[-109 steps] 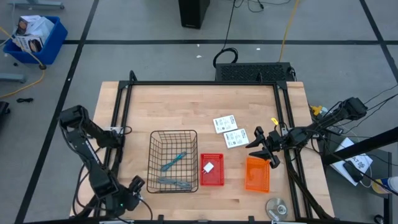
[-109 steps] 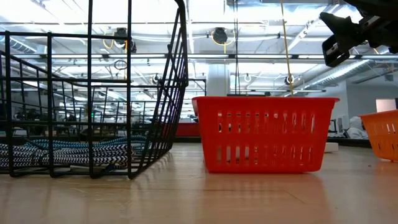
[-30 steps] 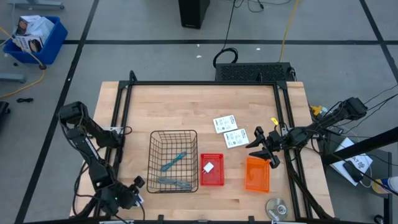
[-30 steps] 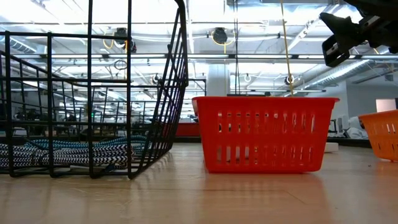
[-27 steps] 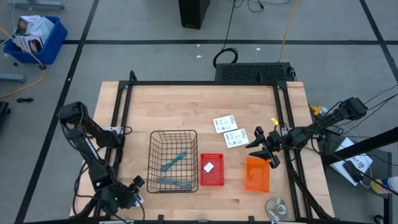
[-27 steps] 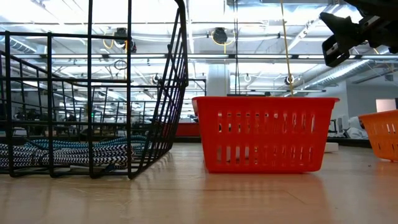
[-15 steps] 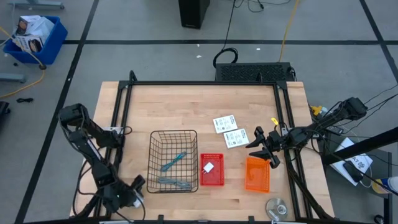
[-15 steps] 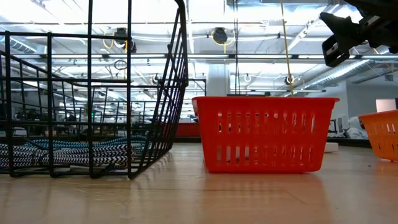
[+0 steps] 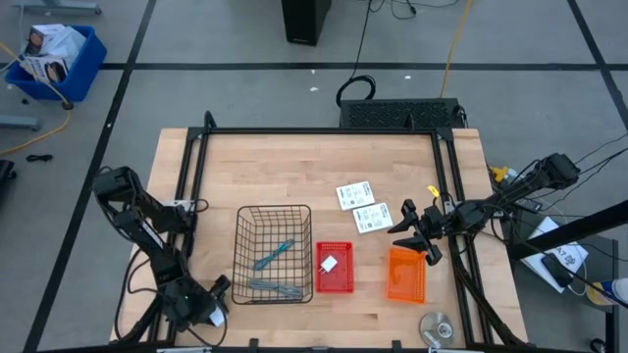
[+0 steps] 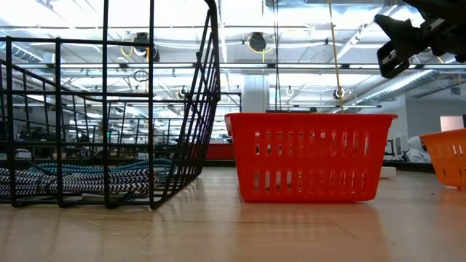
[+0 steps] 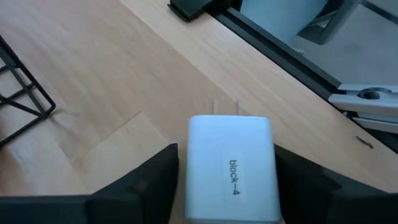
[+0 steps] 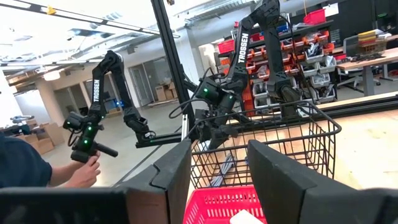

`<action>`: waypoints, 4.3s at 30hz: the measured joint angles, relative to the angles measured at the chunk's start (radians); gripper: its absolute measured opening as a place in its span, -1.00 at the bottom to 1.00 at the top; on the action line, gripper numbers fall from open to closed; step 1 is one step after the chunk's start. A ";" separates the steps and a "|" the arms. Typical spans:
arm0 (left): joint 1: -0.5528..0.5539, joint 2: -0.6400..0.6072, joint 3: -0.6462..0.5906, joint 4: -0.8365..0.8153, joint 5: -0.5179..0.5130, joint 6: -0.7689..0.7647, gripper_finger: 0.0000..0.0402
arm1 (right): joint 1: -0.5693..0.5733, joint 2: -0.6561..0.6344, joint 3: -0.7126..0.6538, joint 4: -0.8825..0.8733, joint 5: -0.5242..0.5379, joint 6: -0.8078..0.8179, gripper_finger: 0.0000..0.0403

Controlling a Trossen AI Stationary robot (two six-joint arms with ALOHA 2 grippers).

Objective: Pick and place items into bin
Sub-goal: Put the white charger adapter into the red basket

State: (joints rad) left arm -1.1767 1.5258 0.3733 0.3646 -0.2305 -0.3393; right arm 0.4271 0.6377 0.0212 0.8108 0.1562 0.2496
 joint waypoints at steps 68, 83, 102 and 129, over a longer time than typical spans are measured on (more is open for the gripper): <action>0.141 -0.436 0.004 0.142 -0.378 0.531 -0.09 | 0.000 0.000 0.000 0.000 0.000 0.000 -0.24; 0.446 -0.436 0.017 0.231 -0.051 0.634 -0.09 | 0.000 0.000 0.000 0.000 0.000 0.000 -0.24; 0.784 -0.238 0.315 0.070 0.371 0.653 -0.02 | 0.000 0.000 0.000 0.000 0.000 0.000 -0.24; 0.843 -0.217 0.409 -0.444 0.312 0.510 -0.02 | 0.000 0.000 0.000 0.000 0.000 0.000 -0.24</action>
State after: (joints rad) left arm -0.3334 1.3087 0.7822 -0.0792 0.0816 0.1709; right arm 0.4271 0.6376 0.0212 0.8108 0.1562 0.2493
